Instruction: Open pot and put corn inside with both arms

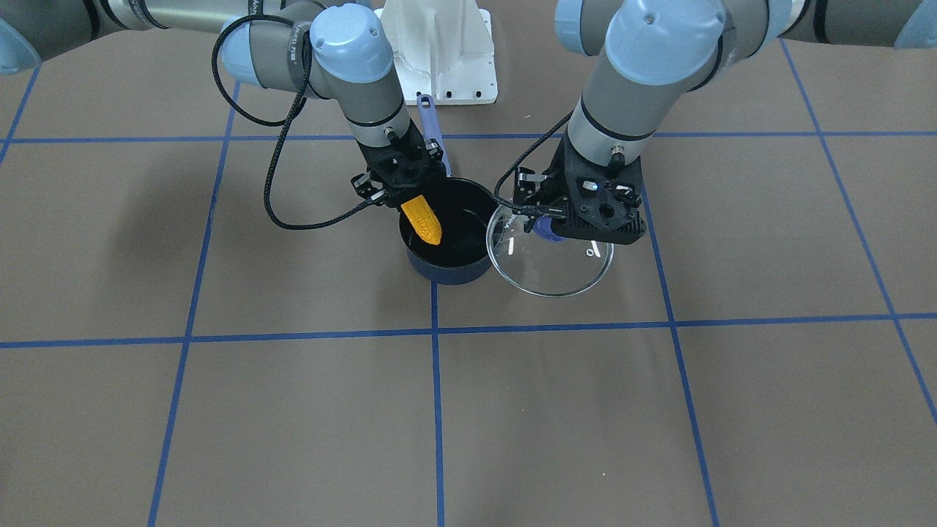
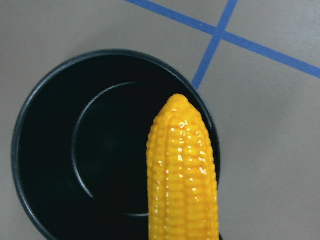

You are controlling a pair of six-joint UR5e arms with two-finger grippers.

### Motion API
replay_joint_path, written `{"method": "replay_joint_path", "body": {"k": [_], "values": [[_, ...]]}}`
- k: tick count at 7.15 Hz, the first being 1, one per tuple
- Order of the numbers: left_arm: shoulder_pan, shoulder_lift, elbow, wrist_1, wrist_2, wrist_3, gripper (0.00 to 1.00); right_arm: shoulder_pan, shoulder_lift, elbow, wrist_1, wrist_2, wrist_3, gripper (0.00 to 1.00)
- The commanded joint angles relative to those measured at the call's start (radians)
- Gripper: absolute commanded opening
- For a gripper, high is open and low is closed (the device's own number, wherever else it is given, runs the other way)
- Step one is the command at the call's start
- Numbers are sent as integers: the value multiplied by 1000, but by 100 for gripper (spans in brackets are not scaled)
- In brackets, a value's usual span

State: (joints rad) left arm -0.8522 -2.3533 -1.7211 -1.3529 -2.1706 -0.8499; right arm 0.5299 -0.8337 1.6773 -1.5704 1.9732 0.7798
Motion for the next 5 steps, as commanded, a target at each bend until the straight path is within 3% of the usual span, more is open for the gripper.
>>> {"method": "replay_joint_path", "body": {"k": [1, 2, 3, 4, 5], "values": [[-1, 0, -2, 0, 0, 0, 64, -2, 37, -37, 3, 0, 0, 32], [-1, 0, -2, 0, 0, 0, 64, -1, 38, -37, 3, 1, 0, 33], [-1, 0, -2, 0, 0, 0, 64, -1, 39, -37, 3, 1, 1, 55], [-1, 0, -2, 0, 0, 0, 64, -1, 39, -36, 3, 1, 9, 100], [-1, 0, -2, 0, 0, 0, 64, -1, 39, -36, 3, 1, 10, 100]]}}
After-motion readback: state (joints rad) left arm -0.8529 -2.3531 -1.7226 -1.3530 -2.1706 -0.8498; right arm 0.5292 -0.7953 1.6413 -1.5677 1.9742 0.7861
